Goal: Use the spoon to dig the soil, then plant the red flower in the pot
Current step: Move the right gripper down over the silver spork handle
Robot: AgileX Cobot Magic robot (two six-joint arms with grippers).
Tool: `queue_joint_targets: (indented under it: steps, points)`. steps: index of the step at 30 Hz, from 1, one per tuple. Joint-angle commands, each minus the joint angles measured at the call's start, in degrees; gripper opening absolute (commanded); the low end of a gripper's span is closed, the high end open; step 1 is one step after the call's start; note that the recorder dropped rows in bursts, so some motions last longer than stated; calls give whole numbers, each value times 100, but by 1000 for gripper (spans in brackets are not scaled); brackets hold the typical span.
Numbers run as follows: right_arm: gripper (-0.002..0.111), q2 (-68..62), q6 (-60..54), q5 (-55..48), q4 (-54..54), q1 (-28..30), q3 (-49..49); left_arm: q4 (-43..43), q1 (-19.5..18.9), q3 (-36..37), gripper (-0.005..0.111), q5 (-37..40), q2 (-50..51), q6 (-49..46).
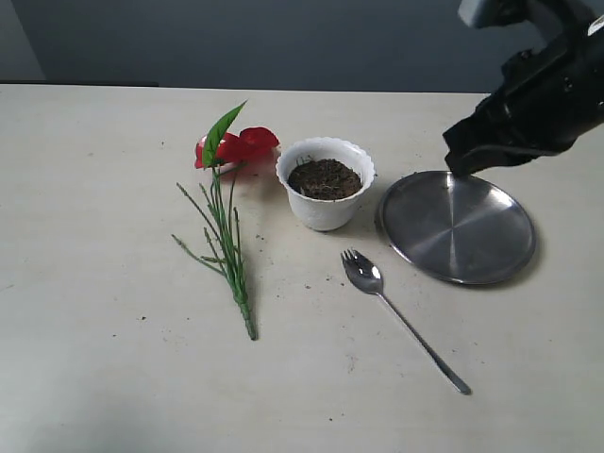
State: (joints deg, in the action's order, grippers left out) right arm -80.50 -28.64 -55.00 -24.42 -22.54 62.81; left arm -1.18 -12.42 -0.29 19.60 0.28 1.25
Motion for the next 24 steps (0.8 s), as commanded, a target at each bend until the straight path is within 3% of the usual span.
queue_joint_targets:
  steps: [1, 11, 15, 20, 24]
  points:
    - [-1, -409, -35, 50, 38, -177, -201, -6, -5, 29, 0, -36, -28, -4]
    - [-1, -1237, -35, 818, 386, -470, -247, -6, -5, 29, 0, -36, -28, -4]
    - [-1, -1564, -35, 807, 514, -847, -247, -6, -5, 29, 0, -36, -28, -4]
    - [-1, -2017, 225, 772, 1497, -1731, -236, -6, -5, 29, 0, -36, -28, -4]
    - [-1, -2163, 659, 845, 2245, -1757, -236, -6, -5, 29, 0, -36, -28, -4]
